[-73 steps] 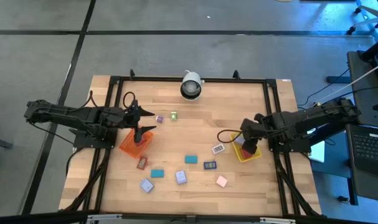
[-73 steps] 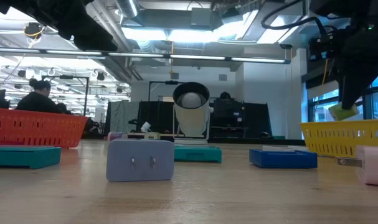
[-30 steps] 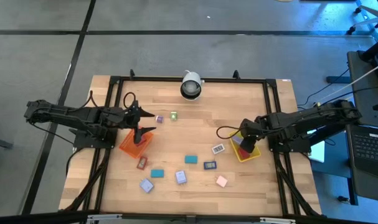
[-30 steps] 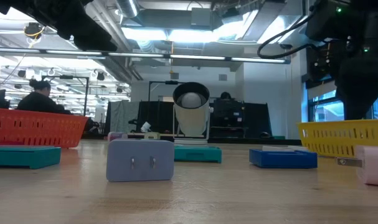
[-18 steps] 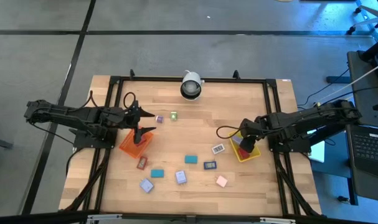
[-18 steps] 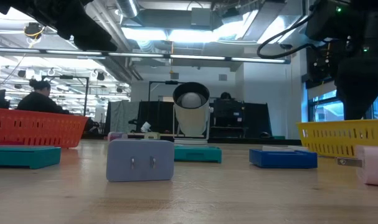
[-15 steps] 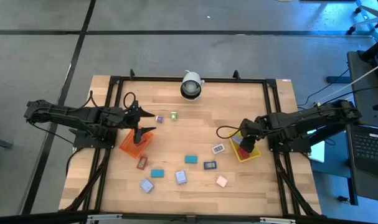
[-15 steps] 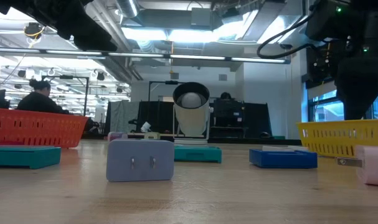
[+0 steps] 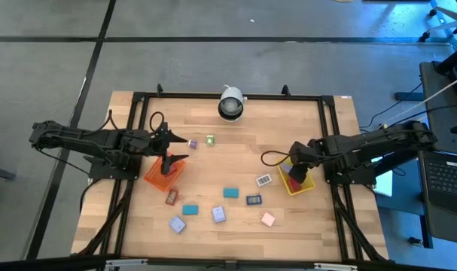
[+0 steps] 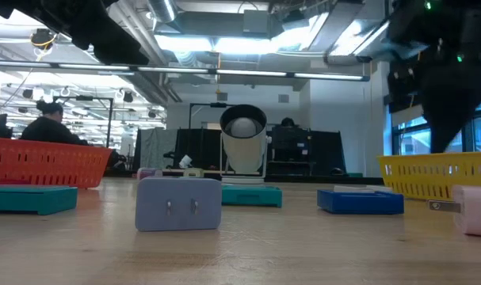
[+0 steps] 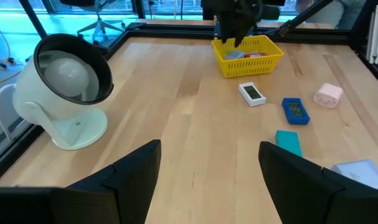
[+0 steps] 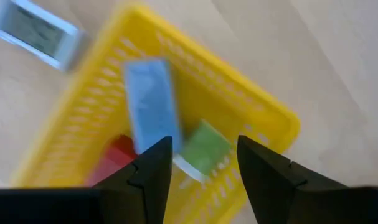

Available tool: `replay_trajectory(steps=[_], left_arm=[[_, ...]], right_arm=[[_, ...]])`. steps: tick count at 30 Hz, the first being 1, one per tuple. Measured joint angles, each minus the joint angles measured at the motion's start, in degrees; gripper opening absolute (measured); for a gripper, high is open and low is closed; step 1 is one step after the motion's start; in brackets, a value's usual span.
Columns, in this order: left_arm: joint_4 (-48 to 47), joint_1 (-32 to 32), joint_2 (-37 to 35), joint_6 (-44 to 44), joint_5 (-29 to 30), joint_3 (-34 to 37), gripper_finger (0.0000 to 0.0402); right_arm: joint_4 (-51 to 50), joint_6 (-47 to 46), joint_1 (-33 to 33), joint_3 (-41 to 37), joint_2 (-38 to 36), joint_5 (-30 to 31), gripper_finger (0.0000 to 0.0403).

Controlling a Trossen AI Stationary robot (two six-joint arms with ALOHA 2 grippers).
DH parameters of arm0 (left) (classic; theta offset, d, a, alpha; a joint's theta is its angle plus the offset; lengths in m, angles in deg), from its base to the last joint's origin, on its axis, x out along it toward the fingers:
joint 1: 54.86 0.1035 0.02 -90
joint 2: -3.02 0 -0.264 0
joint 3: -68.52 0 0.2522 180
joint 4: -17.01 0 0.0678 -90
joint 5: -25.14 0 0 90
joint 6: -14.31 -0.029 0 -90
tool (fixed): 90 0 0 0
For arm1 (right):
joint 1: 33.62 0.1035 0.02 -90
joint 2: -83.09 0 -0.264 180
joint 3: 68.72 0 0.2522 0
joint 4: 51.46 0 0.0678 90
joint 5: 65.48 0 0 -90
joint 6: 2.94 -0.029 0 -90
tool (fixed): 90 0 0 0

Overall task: Pick & Place Office items
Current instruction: Put the white digital clock into the orange basket

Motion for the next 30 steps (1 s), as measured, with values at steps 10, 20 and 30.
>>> replay_trajectory(steps=[10, 20, 30], left_arm=[[-0.4, 0.0, 0.0, 0.0, 0.1, 0.0, 0.0267], [0.9, 0.0, 0.0, -0.2, 1.9, 0.0, 0.0267], [5.7, 0.0, 0.4, 2.8, 1.1, 0.0, 0.0267]], right_arm=[[-8.9, 3.2, 0.0, 11.7, 0.0, 5.5, 0.0225], [6.4, 22.5, 0.0, 15.3, 5.1, 13.0, 0.0245], [7.3, 31.3, -1.8, 22.4, 11.2, 6.4, 0.0244]])
